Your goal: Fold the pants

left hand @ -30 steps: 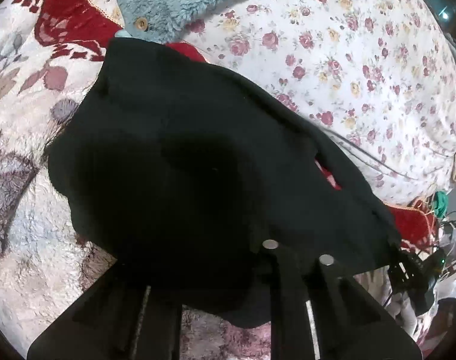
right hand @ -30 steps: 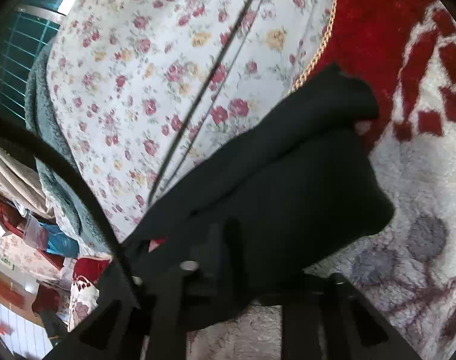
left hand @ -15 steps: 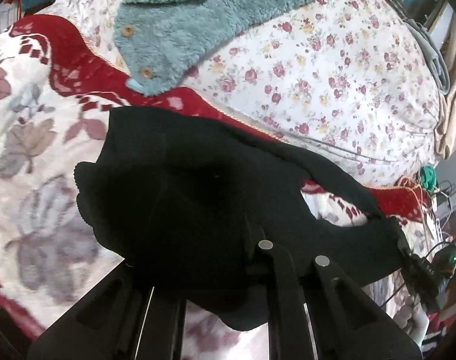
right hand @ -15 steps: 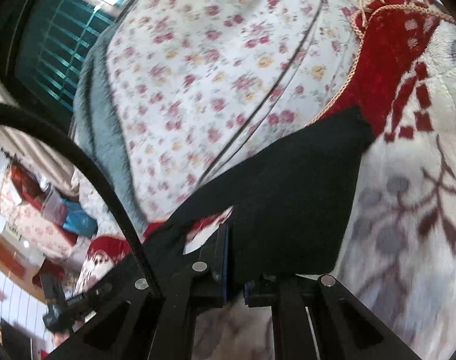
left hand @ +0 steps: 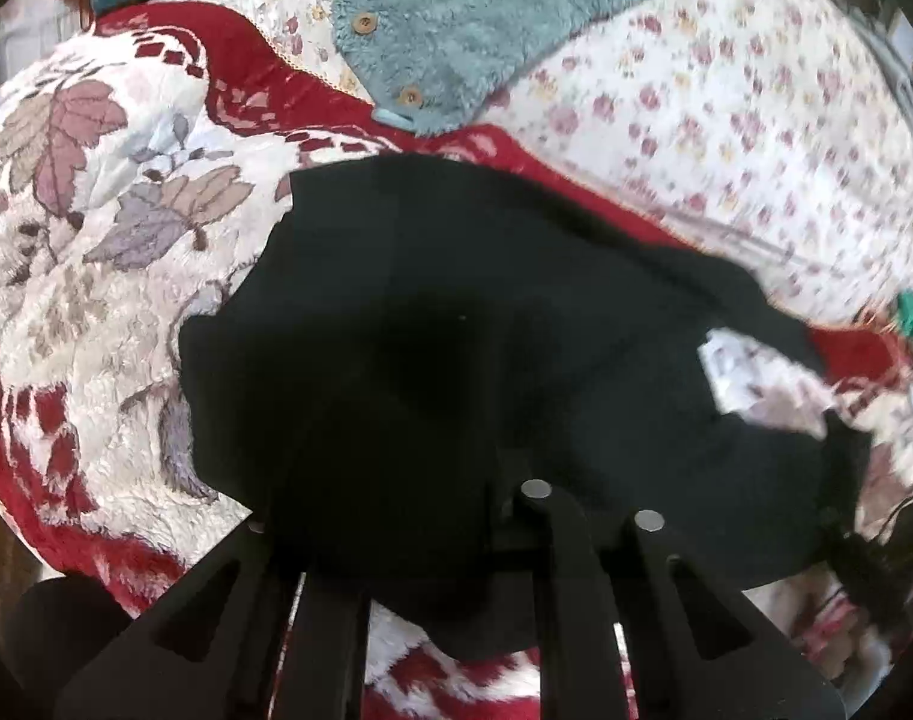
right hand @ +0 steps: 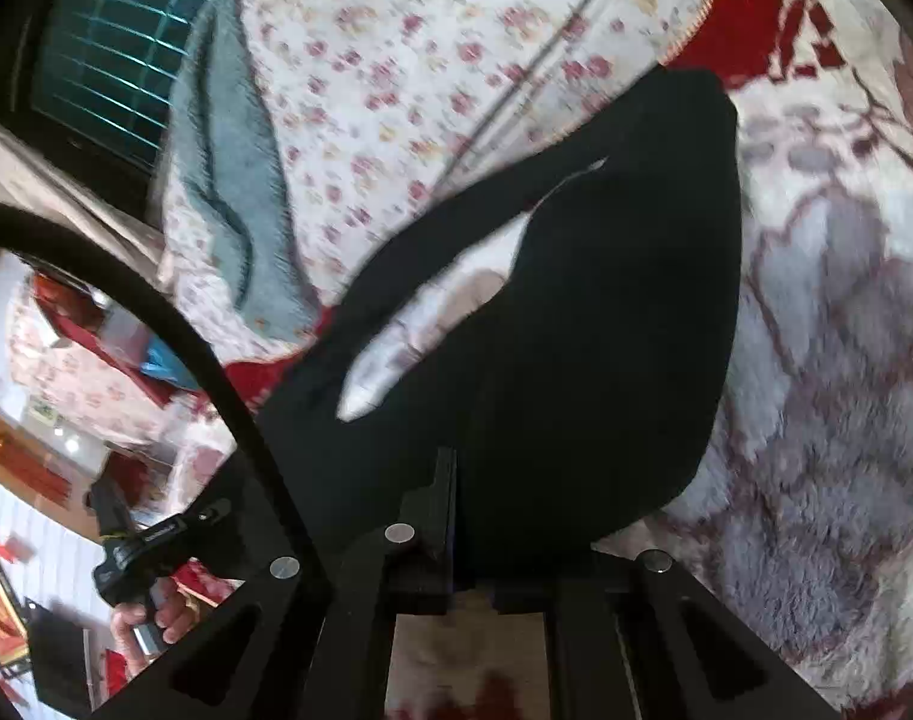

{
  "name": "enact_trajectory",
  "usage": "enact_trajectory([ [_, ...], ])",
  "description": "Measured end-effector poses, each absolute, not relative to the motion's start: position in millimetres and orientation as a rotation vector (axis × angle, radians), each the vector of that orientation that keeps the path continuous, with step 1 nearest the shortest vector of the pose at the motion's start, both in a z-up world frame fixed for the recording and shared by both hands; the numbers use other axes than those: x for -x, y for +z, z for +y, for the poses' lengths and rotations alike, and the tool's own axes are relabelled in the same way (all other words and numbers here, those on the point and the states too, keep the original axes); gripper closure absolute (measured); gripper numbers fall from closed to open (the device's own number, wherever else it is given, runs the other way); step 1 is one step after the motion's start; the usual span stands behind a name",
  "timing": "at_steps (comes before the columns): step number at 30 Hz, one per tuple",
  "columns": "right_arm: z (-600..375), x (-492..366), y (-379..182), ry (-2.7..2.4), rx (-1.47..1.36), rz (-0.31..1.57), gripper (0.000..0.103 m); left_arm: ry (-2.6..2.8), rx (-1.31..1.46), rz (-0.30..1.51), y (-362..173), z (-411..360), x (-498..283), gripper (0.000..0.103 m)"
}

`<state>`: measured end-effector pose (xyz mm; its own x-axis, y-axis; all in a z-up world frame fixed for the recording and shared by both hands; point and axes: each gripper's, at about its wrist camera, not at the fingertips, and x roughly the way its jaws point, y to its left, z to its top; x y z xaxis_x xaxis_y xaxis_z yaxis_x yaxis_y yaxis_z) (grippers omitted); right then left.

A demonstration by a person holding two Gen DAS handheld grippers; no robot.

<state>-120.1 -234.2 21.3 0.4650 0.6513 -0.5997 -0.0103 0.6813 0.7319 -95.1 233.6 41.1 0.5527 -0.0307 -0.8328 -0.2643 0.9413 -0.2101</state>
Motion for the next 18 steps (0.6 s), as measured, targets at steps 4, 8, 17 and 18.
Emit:
enact_trajectory([
  [4,-253.5,119.1,26.1,0.477,-0.787,1.011,0.083,0.133,0.313,0.977,45.7,233.5,98.6,0.081],
  [8,-272.6,128.3,42.7,0.449,-0.723,0.999,0.061,0.161,0.324,0.982,59.9,242.6,111.1,0.067],
  [17,-336.3,134.2,54.6,0.327,-0.752,0.934,0.061,0.211,0.155,0.853,110.1,216.5,139.6,0.066],
  [18,-340.5,133.0,54.6,0.324,-0.768,0.926,0.061,0.206,0.157,0.849,114.0,215.4,140.8,0.066],
])
